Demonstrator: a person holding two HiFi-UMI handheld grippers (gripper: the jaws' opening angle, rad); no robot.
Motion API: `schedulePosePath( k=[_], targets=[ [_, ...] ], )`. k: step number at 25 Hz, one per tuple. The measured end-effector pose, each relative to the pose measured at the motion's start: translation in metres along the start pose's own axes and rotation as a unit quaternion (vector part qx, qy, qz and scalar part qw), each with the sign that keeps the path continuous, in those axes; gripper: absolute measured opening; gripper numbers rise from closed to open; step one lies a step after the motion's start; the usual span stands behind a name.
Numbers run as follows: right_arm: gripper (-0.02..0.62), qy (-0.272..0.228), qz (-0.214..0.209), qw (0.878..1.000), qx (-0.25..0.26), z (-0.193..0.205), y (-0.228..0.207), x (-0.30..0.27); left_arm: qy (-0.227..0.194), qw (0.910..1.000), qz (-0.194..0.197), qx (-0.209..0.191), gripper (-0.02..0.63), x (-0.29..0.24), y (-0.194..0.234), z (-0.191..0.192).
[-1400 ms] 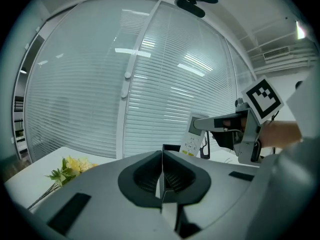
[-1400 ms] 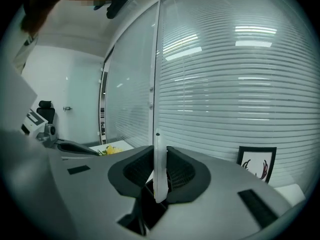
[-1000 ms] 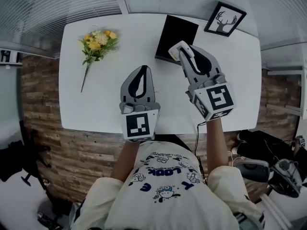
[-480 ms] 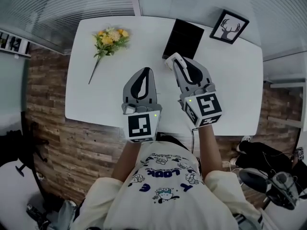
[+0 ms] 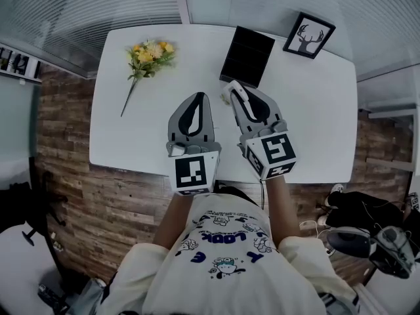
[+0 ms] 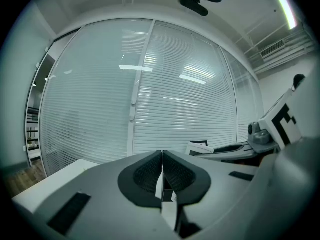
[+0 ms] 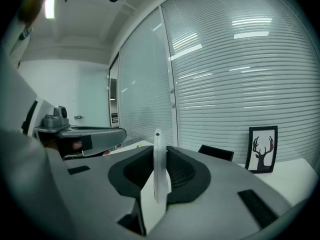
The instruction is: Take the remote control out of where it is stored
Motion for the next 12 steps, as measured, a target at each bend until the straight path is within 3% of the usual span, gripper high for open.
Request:
schedulePosePath(
  k=[12],
  targets=[
    [0.083, 0.001, 0.01, 1.0, -0.002, 0.0015, 0.0036, 0.0062, -0.007, 0.9999, 0.007, 0.005, 0.018, 0.0025, -0.0022, -0.0028]
  ],
)
Point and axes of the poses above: the fingertips, and each gripper's own axes: x backward along the fingers, y to its left, z out of its underside, the point moved 1 cm from there along x, backward along the fingers, and after that the axes turned 6 degrees about -y, right-handed, at the moved point
